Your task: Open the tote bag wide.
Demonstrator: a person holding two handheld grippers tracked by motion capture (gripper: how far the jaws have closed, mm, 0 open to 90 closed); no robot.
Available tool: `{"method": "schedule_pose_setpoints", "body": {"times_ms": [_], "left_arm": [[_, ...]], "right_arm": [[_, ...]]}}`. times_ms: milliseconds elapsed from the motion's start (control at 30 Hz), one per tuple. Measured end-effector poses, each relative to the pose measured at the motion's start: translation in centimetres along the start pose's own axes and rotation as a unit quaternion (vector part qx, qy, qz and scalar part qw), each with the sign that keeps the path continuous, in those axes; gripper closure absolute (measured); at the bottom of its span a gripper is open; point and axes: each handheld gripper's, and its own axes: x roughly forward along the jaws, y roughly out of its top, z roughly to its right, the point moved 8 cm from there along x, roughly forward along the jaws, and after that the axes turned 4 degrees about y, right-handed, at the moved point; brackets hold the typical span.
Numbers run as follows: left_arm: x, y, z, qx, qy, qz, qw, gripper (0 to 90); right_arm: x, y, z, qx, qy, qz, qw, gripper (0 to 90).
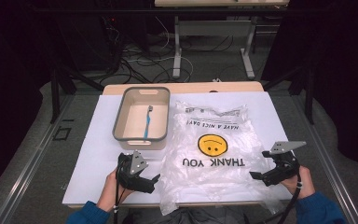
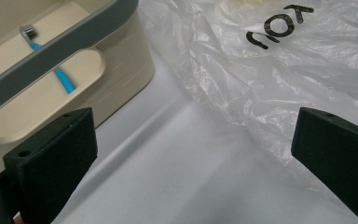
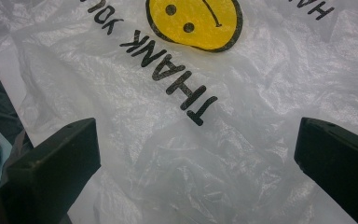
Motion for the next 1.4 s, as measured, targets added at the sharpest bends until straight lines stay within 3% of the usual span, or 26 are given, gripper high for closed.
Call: {"method": "schedule_pose_setpoints", "body": {"times_ms": [300, 400, 467, 633, 767, 833, 867, 933, 1033, 1167, 1367, 1400], "left_arm": [[1.0, 0.2, 1.1, 0.005, -0.014, -0.007, 0.9999, 1.3], [1.3, 0.2, 1.3, 0.019, -0.021, -0.019, 0.9994, 2.4], [1.6, 0.1, 1.6, 0.012, -0.025, -0.024, 0.9993, 3.2], [2.5, 0.2, 1.9, 0.007, -0.024, -0.028, 0.9993, 15.3], [3.2, 0.1, 2.3, 0.003, -0.045, -0.044, 0.998, 20.7], [3.7, 0.2, 2.5, -0.002, -0.046, -0.043, 0.998, 24.5], [3.7, 0.1, 2.7, -0.002, -0.058, -0.051, 0.997, 27.3], [3.9, 0.1, 2.7, -0.001, -0.055, -0.05, 0.9972, 33.0], [4.4, 0.1, 3.2, 0.002, -0.078, -0.059, 0.9952, 39.9], [5.1, -0.1, 3.7, 0.004, -0.081, -0.064, 0.9947, 48.9], [5.3, -0.1, 3.8, 0.009, -0.079, -0.056, 0.9953, 63.5], [5.2, -0.2, 3.8, 0.011, -0.086, -0.061, 0.9944, 63.5]], "right_arm": [[0.2, -0.2, -0.1, 0.002, 0.006, -0.014, 0.9999, 0.0], [0.3, -0.3, 0.1, 0.002, -0.005, -0.013, 0.9999, 0.0], [0.3, -0.5, 0.0, 0.006, 0.001, -0.023, 0.9997, 0.0], [0.7, -0.8, 0.4, 0.018, -0.011, -0.033, 0.9992, 0.0], [1.1, -1.3, 0.7, 0.033, -0.017, -0.049, 0.9981, 2.0], [1.2, -1.5, 0.9, 0.038, -0.022, -0.052, 0.9977, 6.5], [1.3, -1.6, 1.1, 0.038, -0.026, -0.054, 0.9975, 8.7], [1.5, -1.9, 1.4, 0.04, -0.028, -0.059, 0.997, 16.1], [1.8, -2.5, 1.5, 0.051, -0.032, -0.08, 0.995, 23.4], [2.2, -3.0, 1.5, 0.057, -0.029, -0.096, 0.9933, 37.2], [2.4, -3.1, 1.5, 0.053, -0.039, -0.104, 0.9925, 65.5], [2.4, -3.1, 1.5, 0.053, -0.039, -0.104, 0.9925, 65.5]]}}
